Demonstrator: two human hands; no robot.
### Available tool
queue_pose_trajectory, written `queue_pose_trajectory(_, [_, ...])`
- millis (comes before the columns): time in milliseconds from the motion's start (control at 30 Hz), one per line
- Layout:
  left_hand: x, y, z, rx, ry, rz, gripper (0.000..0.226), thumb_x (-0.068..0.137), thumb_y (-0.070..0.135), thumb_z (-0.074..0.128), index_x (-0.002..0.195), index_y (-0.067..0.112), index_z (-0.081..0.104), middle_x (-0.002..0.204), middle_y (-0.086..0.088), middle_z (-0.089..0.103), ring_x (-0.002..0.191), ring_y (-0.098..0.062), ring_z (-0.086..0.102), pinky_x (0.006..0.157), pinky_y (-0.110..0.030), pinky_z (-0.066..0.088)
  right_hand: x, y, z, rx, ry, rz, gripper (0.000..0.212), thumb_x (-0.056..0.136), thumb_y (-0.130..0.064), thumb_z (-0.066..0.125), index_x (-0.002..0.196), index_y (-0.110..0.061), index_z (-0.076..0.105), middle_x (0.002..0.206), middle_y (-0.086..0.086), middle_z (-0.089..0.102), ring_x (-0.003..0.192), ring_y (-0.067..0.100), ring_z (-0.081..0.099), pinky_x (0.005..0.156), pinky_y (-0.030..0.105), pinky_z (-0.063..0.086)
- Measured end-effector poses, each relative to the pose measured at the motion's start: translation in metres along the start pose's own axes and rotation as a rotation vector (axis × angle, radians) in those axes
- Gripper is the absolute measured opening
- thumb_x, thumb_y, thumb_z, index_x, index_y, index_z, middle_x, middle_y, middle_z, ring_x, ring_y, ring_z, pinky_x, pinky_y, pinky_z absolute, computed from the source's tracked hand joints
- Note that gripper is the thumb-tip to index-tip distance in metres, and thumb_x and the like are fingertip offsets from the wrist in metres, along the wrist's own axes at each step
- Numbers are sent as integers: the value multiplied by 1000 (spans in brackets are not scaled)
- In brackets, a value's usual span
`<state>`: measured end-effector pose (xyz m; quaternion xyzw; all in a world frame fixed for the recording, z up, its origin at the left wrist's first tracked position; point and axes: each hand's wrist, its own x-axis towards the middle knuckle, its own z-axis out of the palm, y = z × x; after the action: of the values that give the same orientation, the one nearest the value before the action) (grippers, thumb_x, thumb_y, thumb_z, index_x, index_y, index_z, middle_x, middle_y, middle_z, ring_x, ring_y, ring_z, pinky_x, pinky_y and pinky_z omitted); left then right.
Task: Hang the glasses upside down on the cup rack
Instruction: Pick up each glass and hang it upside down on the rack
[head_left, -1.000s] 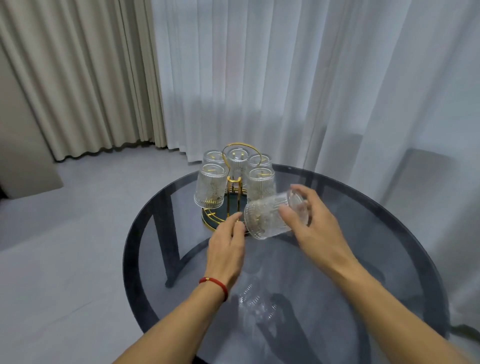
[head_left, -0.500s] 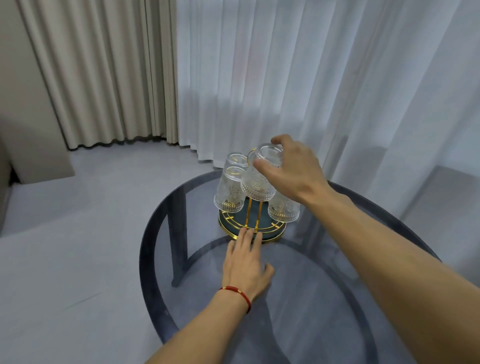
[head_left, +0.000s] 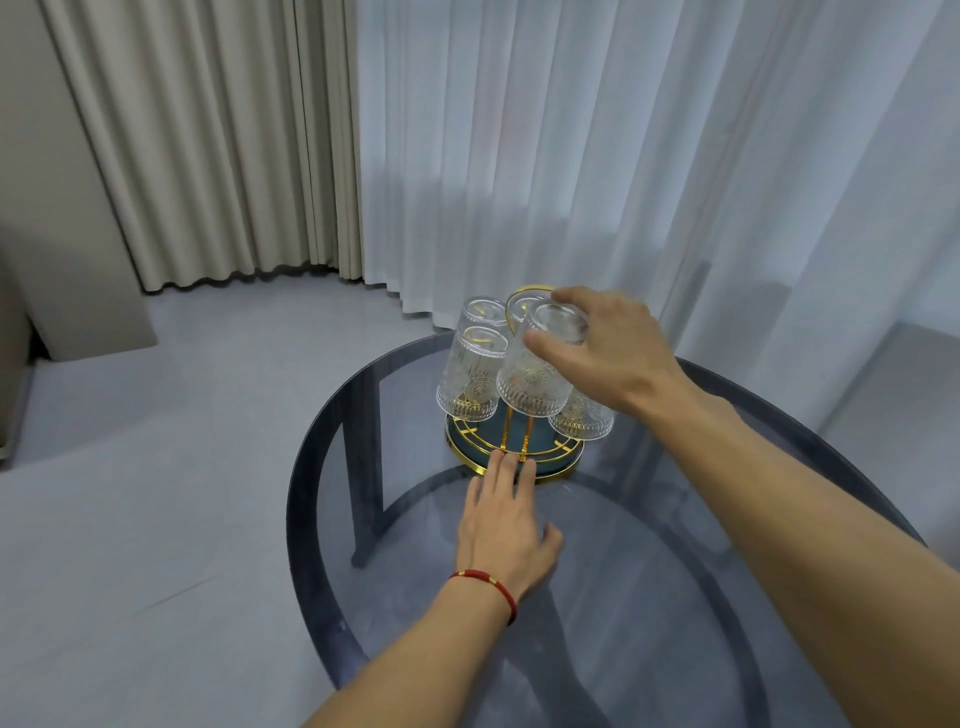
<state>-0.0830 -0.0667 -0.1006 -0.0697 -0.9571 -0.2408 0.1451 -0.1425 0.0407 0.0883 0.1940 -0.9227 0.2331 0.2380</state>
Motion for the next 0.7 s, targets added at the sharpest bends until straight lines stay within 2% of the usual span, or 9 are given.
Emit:
queue_pose_trajectory(67, [0, 0, 1, 12, 4, 0, 74, 90, 40, 54, 154, 15, 26, 163, -6, 21, 153, -24, 5, 122, -42, 11, -1, -1, 8, -13, -20, -33, 54, 86, -54, 67, 131, -24, 67, 125, 3, 71, 112, 27, 64, 87, 36, 48])
queue_pose_trajectory(133, [0, 1, 2, 24, 1, -1, 75, 90, 41, 54, 154, 15, 25, 162, -7, 21, 153, -25, 5, 122, -44, 13, 0, -2, 16, -48, -46, -43, 59, 86, -58, 65, 133, -23, 66, 128, 3, 69, 115, 27, 63, 94, 42, 50])
queue_pose_trajectory(233, [1, 0, 3, 32, -9, -9, 76, 90, 42, 54, 155, 15, 24, 163, -7, 20, 153, -26, 4, 123, -46, 14, 1, 1, 28, -167, -101, -48, 65, 85, -67, 60, 137, -27, 62, 129, 4, 68, 125, 30, 53, 104, 51, 43])
queue_pose_trajectory(467, [1, 2, 7, 20, -25, -43, 71, 95, 42, 44, 156, 17, 19, 166, -7, 14, 153, -24, -2, 123, -50, 11, -8, 16, 46, -229, -52, -106, 59, 87, -69, 54, 131, -30, 66, 115, 1, 73, 119, 26, 48, 100, 46, 34])
queue_pose_trajectory(633, [1, 5, 11, 82, -17, -37, 69, 96, 42, 41, 157, 23, 16, 165, -10, 14, 153, -27, -1, 121, -53, 14, -15, 25, 51, -201, -56, -121, 67, 88, -74, 46, 134, -29, 64, 124, -1, 66, 130, 25, 42, 109, 47, 27])
queue_pose_trajectory(700, [0, 5, 13, 106, -20, -35, 68, 98, 43, 37, 158, 25, 12, 166, -11, 11, 153, -28, -3, 122, -53, 11, -20, 34, 50, -76, 10, -87, 61, 91, -67, 48, 134, -26, 62, 128, -1, 61, 130, 22, 42, 109, 44, 27])
